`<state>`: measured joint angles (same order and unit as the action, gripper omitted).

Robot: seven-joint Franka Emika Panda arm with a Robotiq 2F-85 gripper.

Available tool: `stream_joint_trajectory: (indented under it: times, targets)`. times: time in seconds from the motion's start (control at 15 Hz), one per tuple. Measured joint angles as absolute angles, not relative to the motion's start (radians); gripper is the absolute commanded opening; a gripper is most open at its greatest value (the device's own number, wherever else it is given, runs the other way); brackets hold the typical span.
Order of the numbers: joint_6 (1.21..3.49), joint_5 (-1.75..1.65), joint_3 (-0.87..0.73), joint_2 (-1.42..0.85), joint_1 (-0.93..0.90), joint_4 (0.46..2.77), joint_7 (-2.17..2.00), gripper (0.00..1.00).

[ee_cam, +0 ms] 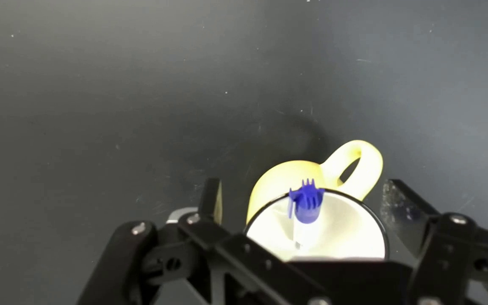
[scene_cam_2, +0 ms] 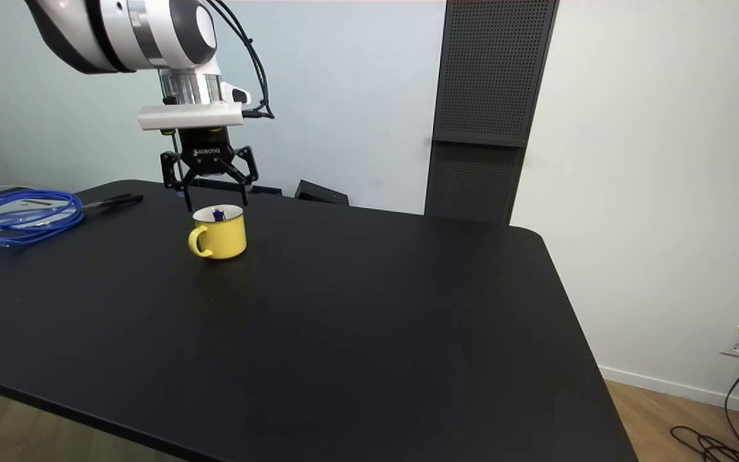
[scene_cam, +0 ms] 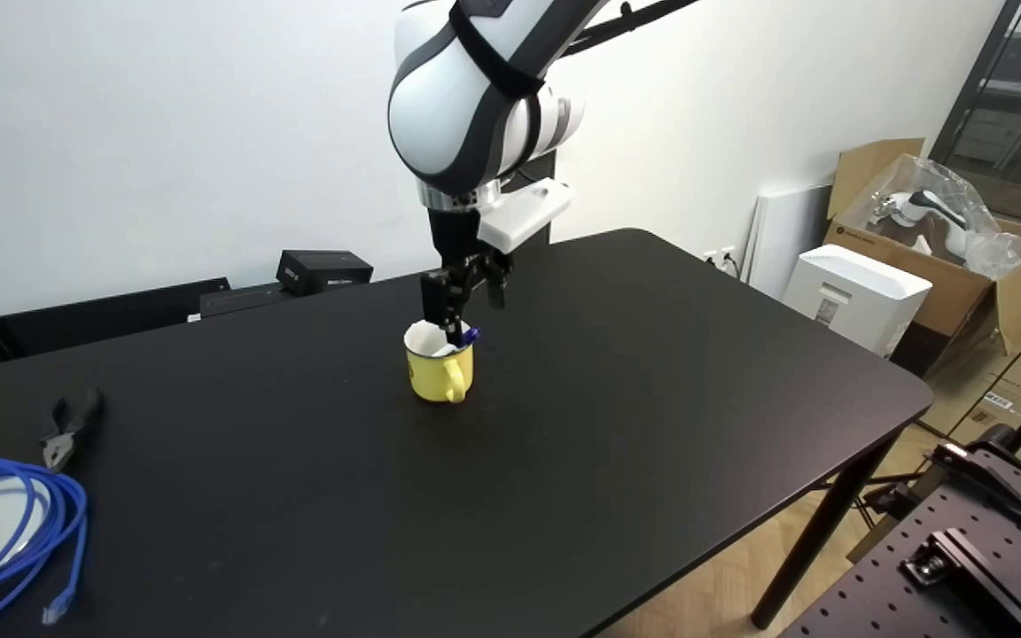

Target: Take the marker from the cup and put it on the table

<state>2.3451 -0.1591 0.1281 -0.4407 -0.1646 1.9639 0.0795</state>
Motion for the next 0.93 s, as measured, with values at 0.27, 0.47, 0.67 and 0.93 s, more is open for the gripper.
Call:
stream_joint_trajectory:
  times: [0.27,0.47,0.67,0.93]
  targets:
    - [2.356,-0.159,0.128,-0.465,-0.169,1.951,0.080,0.39]
    - [2.359,-0.159,0.128,-0.468,-0.170,1.947,0.080,0.19]
    - [2.359,-0.159,0.128,-0.469,-0.170,1.944,0.080,0.02]
    - [2.356,-0.152,0.130,-0.469,-0.171,1.940,0.086,0.06]
